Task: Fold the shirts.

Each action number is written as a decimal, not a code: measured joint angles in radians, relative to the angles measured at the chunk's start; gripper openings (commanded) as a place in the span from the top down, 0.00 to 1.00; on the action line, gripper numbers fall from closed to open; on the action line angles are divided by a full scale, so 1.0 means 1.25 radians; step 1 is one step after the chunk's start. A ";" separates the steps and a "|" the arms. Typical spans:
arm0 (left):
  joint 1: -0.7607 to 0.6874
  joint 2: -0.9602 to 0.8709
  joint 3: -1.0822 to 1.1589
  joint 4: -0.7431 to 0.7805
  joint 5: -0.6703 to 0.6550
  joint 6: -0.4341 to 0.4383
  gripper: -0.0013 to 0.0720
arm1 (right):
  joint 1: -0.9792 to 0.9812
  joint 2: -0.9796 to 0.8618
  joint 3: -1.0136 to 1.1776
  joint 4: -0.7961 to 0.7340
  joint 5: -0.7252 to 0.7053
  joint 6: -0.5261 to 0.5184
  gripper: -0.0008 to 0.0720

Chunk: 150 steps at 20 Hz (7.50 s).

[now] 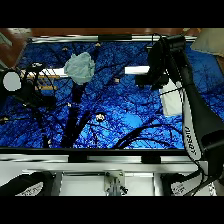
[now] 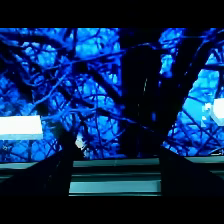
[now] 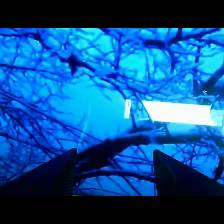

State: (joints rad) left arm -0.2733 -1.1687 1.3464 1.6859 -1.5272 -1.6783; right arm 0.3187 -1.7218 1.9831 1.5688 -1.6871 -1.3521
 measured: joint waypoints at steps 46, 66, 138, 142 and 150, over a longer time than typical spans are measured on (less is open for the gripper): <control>0.115 -0.457 0.547 -0.316 0.499 0.146 0.94 | 0.001 0.058 0.000 -0.017 0.205 -0.147 0.19; -0.298 -0.058 -0.067 -0.295 0.350 -0.092 0.00 | 0.001 0.356 -0.002 -0.064 -0.001 -0.125 0.10; 0.103 0.349 -0.233 -0.100 0.559 0.095 0.93 | -0.058 0.343 -0.359 0.222 0.399 -0.173 0.88; 0.103 0.188 -0.298 -0.140 0.692 0.021 0.93 | -0.058 0.154 -0.375 0.292 0.538 -0.076 0.87; 0.142 0.030 -0.265 -0.281 0.558 -0.022 0.14 | -0.099 0.074 -0.360 0.409 0.578 -0.063 0.27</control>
State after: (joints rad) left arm -0.0956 -1.1313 1.0153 1.3346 -0.8295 -1.7061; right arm 0.1955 -1.6295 1.5333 2.0804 -0.9646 -1.4311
